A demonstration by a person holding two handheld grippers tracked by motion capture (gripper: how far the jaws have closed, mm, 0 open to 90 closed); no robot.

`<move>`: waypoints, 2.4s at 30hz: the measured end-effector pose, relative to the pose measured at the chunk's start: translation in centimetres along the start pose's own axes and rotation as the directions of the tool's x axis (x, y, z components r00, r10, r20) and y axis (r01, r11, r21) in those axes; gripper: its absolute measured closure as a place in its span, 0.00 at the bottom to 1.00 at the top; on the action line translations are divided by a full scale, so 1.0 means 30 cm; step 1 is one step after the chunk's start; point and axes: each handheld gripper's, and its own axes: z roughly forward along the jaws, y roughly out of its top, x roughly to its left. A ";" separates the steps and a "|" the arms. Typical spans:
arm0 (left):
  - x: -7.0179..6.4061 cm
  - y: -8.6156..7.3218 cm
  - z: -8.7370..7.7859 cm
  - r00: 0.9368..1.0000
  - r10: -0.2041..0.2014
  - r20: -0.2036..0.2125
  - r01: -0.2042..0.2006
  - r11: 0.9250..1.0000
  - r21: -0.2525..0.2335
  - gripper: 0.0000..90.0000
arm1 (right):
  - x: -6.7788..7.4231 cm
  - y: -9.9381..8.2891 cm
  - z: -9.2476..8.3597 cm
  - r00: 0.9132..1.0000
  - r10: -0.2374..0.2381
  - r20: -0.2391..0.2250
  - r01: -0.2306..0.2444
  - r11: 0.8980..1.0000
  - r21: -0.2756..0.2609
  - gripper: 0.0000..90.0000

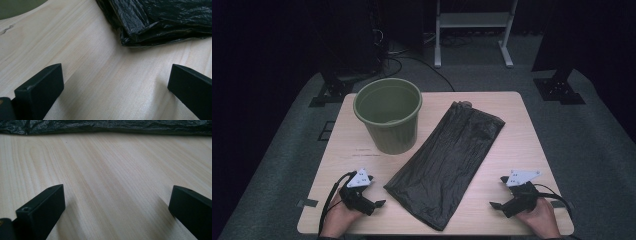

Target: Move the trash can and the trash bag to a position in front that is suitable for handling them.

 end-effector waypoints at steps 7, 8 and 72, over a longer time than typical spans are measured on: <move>0.001 0.000 0.000 1.000 -0.006 -0.008 0.006 1.000 0.000 0.00 | -0.004 0.000 -0.001 1.000 0.011 0.012 -0.010 1.000 -0.001 0.00; 0.001 0.000 0.000 1.000 -0.007 -0.008 0.007 1.000 0.000 0.00 | -0.004 0.000 -0.001 1.000 0.014 0.016 -0.014 1.000 -0.001 0.00; -0.002 -0.001 -0.001 1.000 -0.016 -0.017 0.016 1.000 0.001 0.00 | -0.001 0.272 0.217 0.997 -0.043 -0.062 0.043 0.999 -0.003 0.85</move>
